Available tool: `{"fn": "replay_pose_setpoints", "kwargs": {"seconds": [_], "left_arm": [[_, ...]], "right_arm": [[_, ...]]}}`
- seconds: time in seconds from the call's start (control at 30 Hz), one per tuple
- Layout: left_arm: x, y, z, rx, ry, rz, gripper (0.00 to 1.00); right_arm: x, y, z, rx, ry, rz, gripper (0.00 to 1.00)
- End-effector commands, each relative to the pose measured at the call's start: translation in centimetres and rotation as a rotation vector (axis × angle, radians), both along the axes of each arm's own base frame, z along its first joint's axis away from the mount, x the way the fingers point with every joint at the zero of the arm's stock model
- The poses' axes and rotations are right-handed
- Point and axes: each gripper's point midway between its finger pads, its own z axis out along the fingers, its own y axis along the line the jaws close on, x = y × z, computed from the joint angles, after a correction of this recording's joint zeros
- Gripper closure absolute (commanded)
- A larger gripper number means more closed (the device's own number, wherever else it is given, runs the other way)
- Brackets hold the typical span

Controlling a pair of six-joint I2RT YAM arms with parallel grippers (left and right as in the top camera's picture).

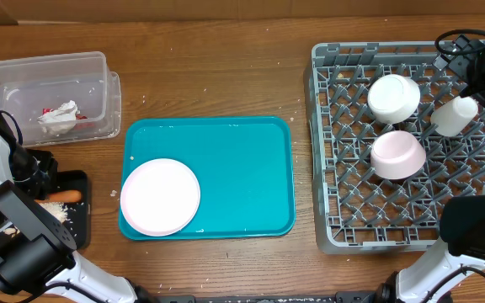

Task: Sort waste into correct bins and load items into the dishwasher
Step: 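Carry the carrot left and release it onto the black tray, then raise the left gripper away from the black tray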

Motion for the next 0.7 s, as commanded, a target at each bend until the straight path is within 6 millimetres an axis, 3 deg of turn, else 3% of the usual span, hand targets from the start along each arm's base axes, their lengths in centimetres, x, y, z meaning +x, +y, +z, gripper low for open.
{"fn": "replay_pose_setpoints", "kwargs": {"seconds": [0.0, 0.17, 0.33, 0.5, 0.67], "left_arm": [[0.0, 0.0, 0.2, 0.005, -0.002, 0.007, 0.55], [0.4, -0.3, 1.7, -0.015, -0.016, 0.006, 0.55], [1.9, -0.4, 4.9, -0.023, -0.077, -0.020, 0.56], [5.2, -0.8, 9.0, -0.007, -0.216, -0.153, 0.54], [9.8, -4.3, 11.5, -0.028, -0.403, -0.524, 0.62]], "right_arm": [[0.0, 0.1, 1.2, -0.010, -0.037, -0.003, 0.00], [0.0, 0.1, 1.2, -0.010, -0.037, -0.003, 0.00], [0.0, 0.1, 1.2, -0.010, -0.037, -0.003, 0.00], [0.0, 0.1, 1.2, -0.010, -0.037, -0.003, 0.00], [0.0, 0.1, 1.2, -0.011, -0.037, -0.003, 0.00]]}}
